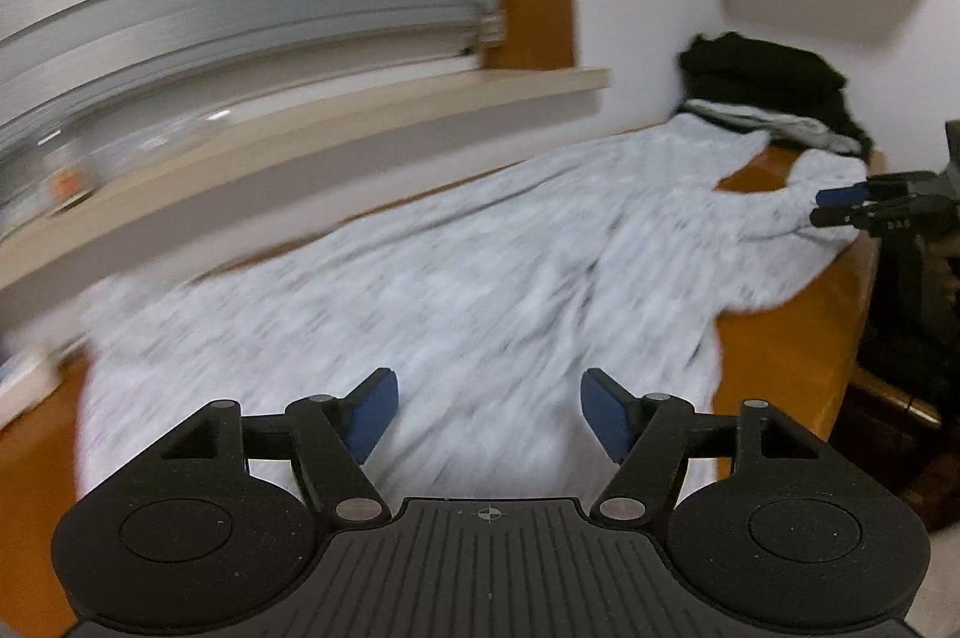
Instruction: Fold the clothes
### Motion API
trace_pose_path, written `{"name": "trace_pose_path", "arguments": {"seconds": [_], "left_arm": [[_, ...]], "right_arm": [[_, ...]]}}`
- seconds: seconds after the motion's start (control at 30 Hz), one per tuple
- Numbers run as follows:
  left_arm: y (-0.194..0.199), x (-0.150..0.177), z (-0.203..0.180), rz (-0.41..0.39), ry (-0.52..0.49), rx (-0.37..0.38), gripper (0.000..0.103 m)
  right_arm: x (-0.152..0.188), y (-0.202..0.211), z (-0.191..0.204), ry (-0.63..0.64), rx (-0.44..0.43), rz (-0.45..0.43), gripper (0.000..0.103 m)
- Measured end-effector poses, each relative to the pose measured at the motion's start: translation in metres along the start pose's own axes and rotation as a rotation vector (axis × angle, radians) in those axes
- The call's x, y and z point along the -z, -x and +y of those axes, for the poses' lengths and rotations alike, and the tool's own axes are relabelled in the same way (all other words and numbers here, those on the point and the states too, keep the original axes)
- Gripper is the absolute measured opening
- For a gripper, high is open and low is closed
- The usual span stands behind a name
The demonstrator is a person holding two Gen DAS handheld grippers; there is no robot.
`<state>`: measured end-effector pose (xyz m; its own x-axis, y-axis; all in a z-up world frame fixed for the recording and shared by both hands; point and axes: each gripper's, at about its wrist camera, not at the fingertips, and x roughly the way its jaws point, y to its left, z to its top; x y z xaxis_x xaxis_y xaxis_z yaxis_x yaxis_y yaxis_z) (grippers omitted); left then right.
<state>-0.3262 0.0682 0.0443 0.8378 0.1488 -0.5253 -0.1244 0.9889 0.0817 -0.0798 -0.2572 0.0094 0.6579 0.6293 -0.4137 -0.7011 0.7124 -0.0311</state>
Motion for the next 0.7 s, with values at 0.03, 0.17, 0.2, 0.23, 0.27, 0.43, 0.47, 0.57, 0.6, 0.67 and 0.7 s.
{"name": "trace_pose_path", "arguments": {"seconds": [0.03,0.17,0.2,0.23,0.27,0.43,0.47,0.57,0.6,0.67,0.7], "left_arm": [[0.013,0.008,0.004,-0.003,0.011,-0.013,0.071],[0.051,0.027,0.010,-0.020,0.027,-0.039,0.048],[0.059,0.031,0.009,-0.023,0.021,-0.040,0.040],[0.062,0.033,0.007,-0.025,0.022,-0.032,0.039],[0.066,0.035,0.004,-0.026,0.022,-0.025,0.037],[0.066,0.042,-0.015,0.014,-0.007,0.019,0.043],[0.064,0.043,-0.020,0.026,-0.022,0.024,0.045],[0.056,0.046,-0.031,0.045,-0.051,0.028,0.057],[0.053,0.046,-0.034,0.051,-0.061,0.029,0.059],[0.049,0.047,-0.040,0.062,-0.083,0.025,0.059],[0.046,0.046,-0.042,0.070,-0.096,0.023,0.059]], "right_arm": [[-0.004,-0.005,0.016,0.030,-0.030,0.010,0.048],[-0.018,-0.022,0.080,0.134,-0.168,0.052,0.048],[-0.020,-0.026,0.094,0.161,-0.202,0.067,0.048],[-0.023,-0.029,0.108,0.190,-0.233,0.082,0.048],[-0.025,-0.032,0.121,0.221,-0.262,0.098,0.048],[-0.038,-0.030,0.179,0.360,-0.374,0.149,0.047],[-0.041,-0.028,0.188,0.385,-0.395,0.153,0.044],[-0.045,-0.024,0.211,0.447,-0.451,0.162,0.038],[-0.046,-0.025,0.216,0.465,-0.461,0.164,0.036],[-0.047,-0.029,0.223,0.486,-0.473,0.170,0.030],[-0.049,-0.032,0.224,0.490,-0.475,0.171,0.029]]}}
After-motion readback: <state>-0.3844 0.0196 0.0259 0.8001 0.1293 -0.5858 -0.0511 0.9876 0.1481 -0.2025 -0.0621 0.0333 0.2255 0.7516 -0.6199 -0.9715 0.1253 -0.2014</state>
